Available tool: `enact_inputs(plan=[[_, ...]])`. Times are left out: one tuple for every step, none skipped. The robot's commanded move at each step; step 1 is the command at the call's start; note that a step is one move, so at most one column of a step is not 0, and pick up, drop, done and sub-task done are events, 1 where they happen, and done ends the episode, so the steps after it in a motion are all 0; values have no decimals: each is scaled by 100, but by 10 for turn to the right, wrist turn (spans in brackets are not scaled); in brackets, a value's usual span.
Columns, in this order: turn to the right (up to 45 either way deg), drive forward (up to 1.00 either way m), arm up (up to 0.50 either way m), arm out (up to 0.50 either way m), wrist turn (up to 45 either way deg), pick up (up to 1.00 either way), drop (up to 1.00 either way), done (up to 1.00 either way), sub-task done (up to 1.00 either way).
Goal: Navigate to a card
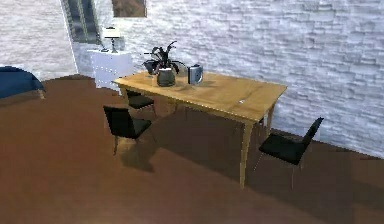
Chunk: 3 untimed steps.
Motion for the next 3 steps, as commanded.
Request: enact_inputs(plan=[[-360,0,0,0,0,0,0,0,0],[0,100,0,0,0,0,0,0,0],[-30,0,0,0,0,0,0,0,0]])
